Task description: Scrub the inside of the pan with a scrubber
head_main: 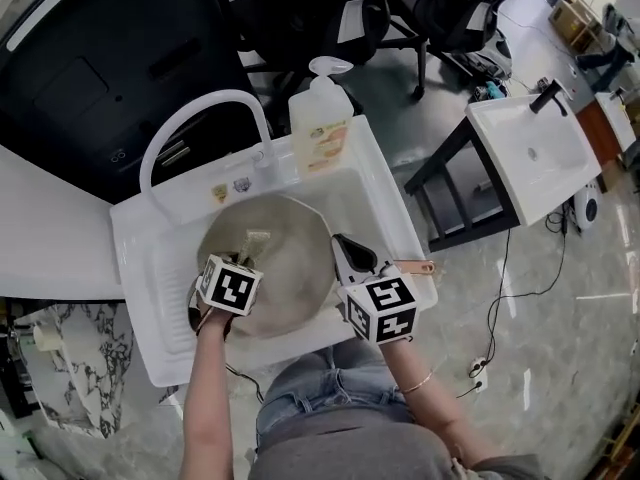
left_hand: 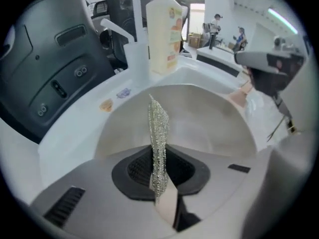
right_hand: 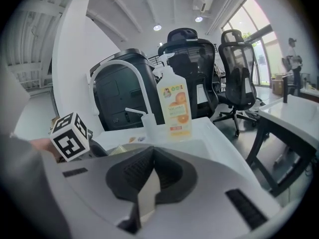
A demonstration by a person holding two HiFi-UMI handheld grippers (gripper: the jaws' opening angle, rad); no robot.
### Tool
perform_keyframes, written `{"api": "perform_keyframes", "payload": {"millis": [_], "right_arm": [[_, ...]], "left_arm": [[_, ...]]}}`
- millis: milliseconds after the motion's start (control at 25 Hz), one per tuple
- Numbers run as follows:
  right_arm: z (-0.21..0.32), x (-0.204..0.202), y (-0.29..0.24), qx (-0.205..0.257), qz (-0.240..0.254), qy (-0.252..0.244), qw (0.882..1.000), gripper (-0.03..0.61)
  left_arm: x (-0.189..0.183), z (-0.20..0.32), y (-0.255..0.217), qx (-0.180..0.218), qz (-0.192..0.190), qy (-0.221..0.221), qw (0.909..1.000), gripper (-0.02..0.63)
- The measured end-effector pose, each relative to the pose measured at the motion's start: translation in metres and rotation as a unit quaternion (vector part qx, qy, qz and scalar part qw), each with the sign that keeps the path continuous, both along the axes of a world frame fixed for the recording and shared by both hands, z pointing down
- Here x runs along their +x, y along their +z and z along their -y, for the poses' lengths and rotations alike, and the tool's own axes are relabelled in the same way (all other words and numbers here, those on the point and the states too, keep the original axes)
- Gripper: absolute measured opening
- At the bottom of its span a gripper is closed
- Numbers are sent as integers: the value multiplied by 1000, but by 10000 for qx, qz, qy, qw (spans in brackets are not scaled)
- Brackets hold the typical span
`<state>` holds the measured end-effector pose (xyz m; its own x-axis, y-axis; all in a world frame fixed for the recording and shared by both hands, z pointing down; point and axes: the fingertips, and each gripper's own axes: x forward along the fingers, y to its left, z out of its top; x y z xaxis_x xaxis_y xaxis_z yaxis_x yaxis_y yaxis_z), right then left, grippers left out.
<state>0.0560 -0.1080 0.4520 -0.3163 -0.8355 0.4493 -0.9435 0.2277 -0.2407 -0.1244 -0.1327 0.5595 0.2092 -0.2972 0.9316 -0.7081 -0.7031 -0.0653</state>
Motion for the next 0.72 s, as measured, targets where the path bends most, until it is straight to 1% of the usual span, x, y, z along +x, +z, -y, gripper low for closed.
{"api": "perform_keyframes", "payload": {"millis": [80, 200, 320, 400, 480, 560, 600, 720], "right_arm": [[-4, 6, 0, 9, 13, 98, 10000, 11], [-12, 15, -1, 36, 28, 239, 9997, 11], [-21, 24, -4, 80, 35, 391, 9992, 11], [-27, 31, -5, 106, 40, 500, 9987, 11], [-31, 38, -6, 117, 41, 602, 9981, 11], [-36, 44, -7, 119, 38, 675, 9976, 11], [-38, 45, -7, 122, 37, 699, 9975, 11], [-44, 47, -8, 138, 46, 713, 9973, 11]], "left_arm": [[17, -14, -1, -417, -408, 136, 9982, 58], [46, -33, -3, -964, -978, 391, 9898, 58], [71, -49, -10, -1408, -1490, 589, 9770, 58], [85, -56, -16, -1666, -1733, 711, 9681, 58], [97, -65, -19, -2028, -1957, 797, 9562, 58], [105, -74, -17, -2369, -2061, 841, 9457, 58], [106, -77, -14, -2478, -2017, 866, 9436, 58], [102, -82, -1, -2651, -1746, 920, 9438, 58]]}}
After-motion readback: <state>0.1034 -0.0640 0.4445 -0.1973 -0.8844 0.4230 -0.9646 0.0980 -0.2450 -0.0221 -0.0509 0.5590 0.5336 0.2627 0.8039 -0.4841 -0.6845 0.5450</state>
